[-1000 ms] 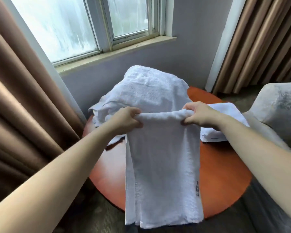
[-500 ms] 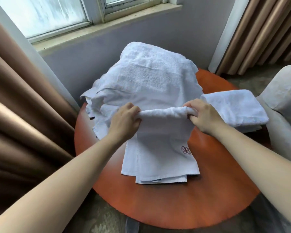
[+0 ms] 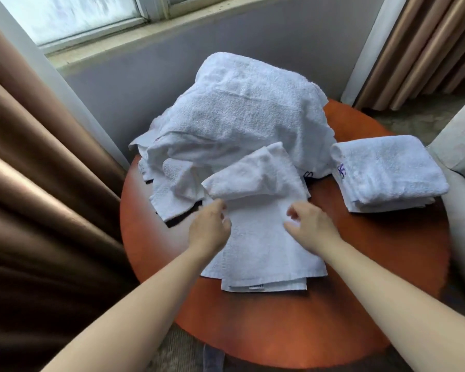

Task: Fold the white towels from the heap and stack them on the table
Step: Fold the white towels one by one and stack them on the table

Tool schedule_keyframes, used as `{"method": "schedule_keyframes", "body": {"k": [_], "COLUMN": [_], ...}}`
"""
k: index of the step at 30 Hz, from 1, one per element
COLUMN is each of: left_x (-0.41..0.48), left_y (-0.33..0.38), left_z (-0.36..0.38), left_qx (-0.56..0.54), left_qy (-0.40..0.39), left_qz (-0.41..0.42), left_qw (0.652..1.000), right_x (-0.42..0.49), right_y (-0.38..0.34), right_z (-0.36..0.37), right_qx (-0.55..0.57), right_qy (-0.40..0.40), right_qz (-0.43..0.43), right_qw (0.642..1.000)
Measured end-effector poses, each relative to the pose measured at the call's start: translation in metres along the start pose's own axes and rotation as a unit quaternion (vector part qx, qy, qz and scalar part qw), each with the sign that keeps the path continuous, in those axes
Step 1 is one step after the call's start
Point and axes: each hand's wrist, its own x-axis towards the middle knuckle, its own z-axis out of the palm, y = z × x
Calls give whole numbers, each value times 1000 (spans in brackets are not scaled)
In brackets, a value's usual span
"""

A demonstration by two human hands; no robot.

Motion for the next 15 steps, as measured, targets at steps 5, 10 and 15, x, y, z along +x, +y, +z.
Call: {"method": "schedule_keyframes", "body": {"k": [5, 10, 15], "left_x": [-41, -70, -89], "left_y": [-16, -25, -21], "left_z": [46, 61, 63], "left_qx": [41, 14, -186], "left_qy": [-108, -92, -100], "left_qz": [-66, -56, -228], "left_qw": [991, 994, 950], "right_x": [-46, -69, -85], "right_y": [10, 23, 28], "right_z": [45, 62, 69], "right_qx": [-82, -149, -176], "right_qy": [-148, -213, -161], "right_qz": [-56, -65, -76], "right_qw": [984, 963, 968]}}
